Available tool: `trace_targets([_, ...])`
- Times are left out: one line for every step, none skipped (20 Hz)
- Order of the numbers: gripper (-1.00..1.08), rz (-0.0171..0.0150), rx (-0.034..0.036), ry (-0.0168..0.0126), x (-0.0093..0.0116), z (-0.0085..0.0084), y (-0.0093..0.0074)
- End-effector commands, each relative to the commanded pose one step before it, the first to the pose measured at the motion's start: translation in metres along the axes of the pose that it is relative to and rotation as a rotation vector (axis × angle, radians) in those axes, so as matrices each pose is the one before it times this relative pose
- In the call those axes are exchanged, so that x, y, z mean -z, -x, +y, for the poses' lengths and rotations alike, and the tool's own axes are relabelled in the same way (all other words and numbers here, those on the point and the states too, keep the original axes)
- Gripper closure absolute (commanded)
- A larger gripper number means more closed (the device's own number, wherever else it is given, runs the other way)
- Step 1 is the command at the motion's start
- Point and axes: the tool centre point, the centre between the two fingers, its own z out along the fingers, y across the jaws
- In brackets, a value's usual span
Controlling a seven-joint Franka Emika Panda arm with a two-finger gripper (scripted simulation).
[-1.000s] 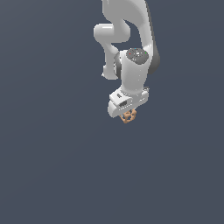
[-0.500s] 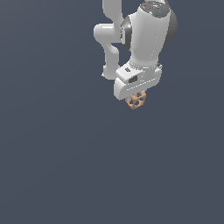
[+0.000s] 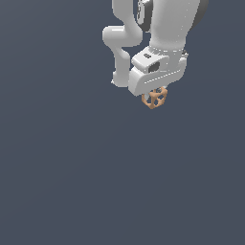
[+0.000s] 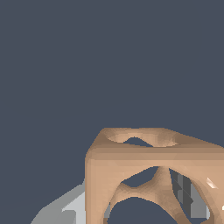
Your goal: Pick up the object and move it to a goal position.
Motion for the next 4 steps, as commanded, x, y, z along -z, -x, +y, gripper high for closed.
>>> trace_targets([1.08,-0.00126,-0.00036,-0.00051,0.00594,-0.00102,-0.0009])
trace_targets([1.08,-0.00002,-0.00047,0.00013,0.00115,0.00007,-0.00028])
trace_targets([1.08,0.0,0.0,0.0,0.00063,-0.00006,-0.00025])
trace_targets([1.08,0.0,0.0,0.0,0.00019,-0.00001,-0.00009])
